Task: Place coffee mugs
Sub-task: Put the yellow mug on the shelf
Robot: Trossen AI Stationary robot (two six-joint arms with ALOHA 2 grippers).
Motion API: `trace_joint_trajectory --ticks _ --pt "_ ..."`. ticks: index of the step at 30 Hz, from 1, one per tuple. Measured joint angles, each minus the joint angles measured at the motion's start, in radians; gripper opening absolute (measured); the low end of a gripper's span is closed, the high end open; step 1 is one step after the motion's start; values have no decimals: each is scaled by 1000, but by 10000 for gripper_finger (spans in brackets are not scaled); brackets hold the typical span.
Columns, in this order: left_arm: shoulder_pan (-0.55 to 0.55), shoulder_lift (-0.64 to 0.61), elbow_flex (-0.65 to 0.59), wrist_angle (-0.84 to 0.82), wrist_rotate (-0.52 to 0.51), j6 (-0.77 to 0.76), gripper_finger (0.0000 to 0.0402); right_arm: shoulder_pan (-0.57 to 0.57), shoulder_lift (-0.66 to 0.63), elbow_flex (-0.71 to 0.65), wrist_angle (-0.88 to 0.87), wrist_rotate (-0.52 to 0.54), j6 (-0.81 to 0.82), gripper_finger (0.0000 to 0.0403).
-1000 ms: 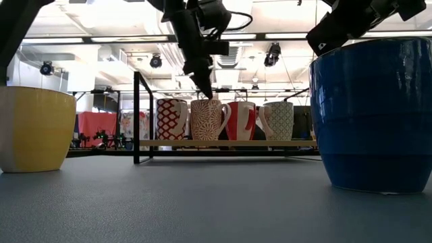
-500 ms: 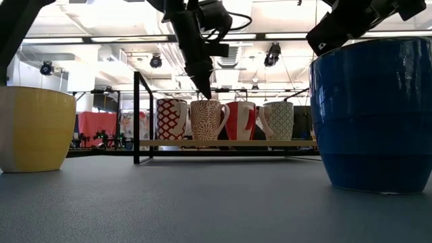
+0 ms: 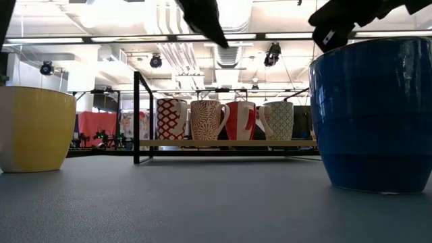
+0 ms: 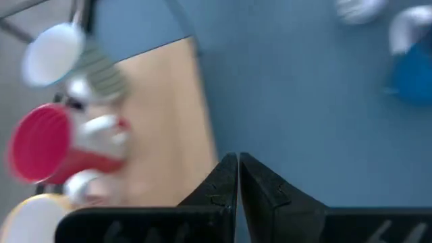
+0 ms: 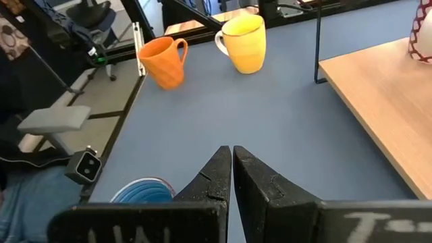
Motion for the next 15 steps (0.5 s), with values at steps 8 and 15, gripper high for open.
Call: trace_joint_trajectory --ticks 8,15 --pt "-204 -4 -6 -3 26 -14 0 84 5 0 17 37 -8 9" --pt "-283 -28 -68 75 115 -6 0 132 5 0 49 44 -169 9"
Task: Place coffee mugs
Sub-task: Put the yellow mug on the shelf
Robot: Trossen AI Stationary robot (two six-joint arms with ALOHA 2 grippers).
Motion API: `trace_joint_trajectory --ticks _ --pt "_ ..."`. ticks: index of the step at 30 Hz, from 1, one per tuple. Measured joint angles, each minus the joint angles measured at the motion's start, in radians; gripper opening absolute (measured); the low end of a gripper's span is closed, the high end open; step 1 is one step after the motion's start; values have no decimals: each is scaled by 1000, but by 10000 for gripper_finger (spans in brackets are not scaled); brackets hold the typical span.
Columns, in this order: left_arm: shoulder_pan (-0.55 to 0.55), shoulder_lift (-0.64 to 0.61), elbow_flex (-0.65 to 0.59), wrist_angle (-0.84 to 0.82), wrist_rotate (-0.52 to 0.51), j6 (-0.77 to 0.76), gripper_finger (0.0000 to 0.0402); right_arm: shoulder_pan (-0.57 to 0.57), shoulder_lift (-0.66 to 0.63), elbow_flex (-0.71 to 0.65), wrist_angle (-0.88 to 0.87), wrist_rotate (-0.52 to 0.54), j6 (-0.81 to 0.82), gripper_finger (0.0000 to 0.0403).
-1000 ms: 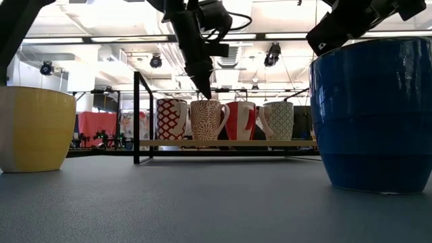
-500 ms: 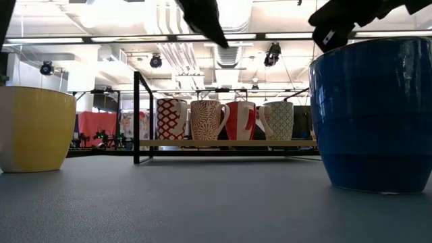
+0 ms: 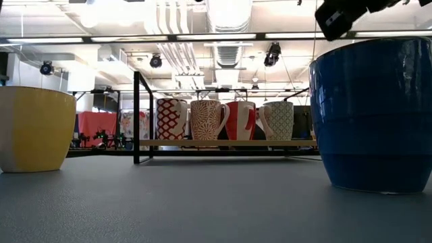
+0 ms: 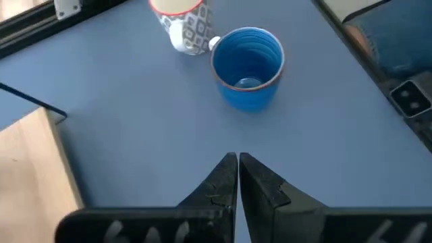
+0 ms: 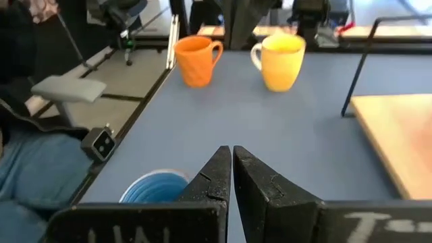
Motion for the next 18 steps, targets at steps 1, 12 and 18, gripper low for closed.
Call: trace_joint_trajectory --ticks 1,12,18 --pt "-2 -8 -16 7 0 -16 0 0 0 0 11 2 -11 9" --pt "-6 -265 -400 302 -20 -140 0 -3 -2 -4 43 0 -140 9" --pt "-4 -420 -558 346 -160 -369 0 -3 -4 -4 60 -2 -207 9"
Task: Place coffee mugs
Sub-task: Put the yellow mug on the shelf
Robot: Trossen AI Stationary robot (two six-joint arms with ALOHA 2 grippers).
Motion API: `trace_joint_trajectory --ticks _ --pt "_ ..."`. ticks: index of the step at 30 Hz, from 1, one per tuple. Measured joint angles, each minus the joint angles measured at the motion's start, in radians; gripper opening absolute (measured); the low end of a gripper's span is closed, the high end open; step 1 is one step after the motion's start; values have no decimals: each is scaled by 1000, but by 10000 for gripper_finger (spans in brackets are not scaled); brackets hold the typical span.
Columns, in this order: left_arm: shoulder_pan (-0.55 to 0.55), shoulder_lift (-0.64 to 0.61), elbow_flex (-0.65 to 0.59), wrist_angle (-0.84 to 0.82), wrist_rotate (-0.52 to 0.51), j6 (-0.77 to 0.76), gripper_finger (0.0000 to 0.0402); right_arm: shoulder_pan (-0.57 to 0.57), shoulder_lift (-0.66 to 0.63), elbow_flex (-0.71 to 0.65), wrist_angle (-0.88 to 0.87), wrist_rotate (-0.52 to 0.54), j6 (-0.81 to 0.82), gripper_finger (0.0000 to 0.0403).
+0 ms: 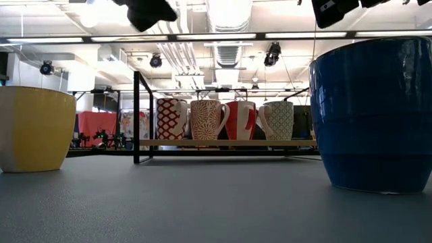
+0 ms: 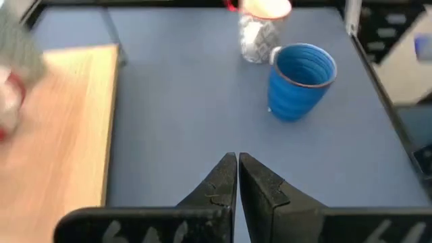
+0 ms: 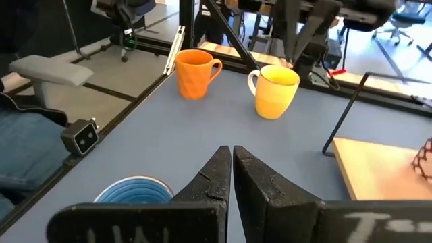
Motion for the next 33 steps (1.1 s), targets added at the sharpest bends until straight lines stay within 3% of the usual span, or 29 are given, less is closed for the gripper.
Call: trace_joint_trajectory --ticks 5,15,23,28,33 --pt "-4 -59 -37 1 -1 -118 0 -9 0 0 35 -30 -40 9" --pt "-5 -34 -36 3 -1 -131 0 -71 0 0 42 -53 -68 9" --pt "-5 -7 -36 -9 6 -168 0 -164 -14 0 41 -179 -73 9" --pt "-6 -7 0 -172 26 -360 0 -182 -31 0 42 -218 -77 9" --pt "-24 31 76 -463 26 -596 0 -182 -38 0 38 -218 -78 9"
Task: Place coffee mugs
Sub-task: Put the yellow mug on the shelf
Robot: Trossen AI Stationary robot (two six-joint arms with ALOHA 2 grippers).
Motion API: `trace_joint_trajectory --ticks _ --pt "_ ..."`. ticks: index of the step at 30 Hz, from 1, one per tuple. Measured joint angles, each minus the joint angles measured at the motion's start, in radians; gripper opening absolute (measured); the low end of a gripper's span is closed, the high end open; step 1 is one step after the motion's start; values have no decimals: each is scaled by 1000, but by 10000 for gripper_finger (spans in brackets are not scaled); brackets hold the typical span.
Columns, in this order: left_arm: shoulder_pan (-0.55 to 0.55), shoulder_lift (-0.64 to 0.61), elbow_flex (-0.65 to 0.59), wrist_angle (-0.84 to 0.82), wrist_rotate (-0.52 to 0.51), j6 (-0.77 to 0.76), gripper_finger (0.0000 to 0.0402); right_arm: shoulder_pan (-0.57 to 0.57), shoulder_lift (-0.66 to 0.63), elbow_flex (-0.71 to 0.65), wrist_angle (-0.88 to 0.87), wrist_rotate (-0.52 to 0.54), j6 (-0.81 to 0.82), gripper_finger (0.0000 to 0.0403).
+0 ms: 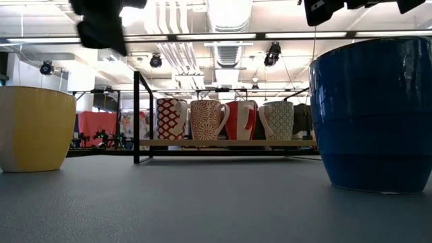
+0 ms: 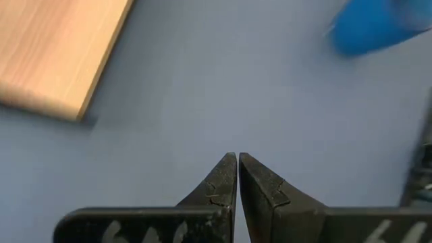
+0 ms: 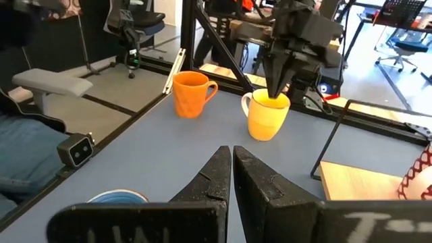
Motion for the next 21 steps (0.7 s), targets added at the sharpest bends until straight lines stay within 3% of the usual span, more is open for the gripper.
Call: trace_joint_trajectory --ticks 5,8,14,21 --pt "-25 96 110 -281 12 -215 0 0 2 0 -7 0 0 9" --pt "-39 171 177 -401 78 -317 0 0 2 0 -7 1 -1 9" --pt "-80 295 281 -474 135 -336 6 0 2 0 -15 2 -9 9" --pt "-124 314 269 -520 89 -393 68 0 2 0 -19 2 -9 9"
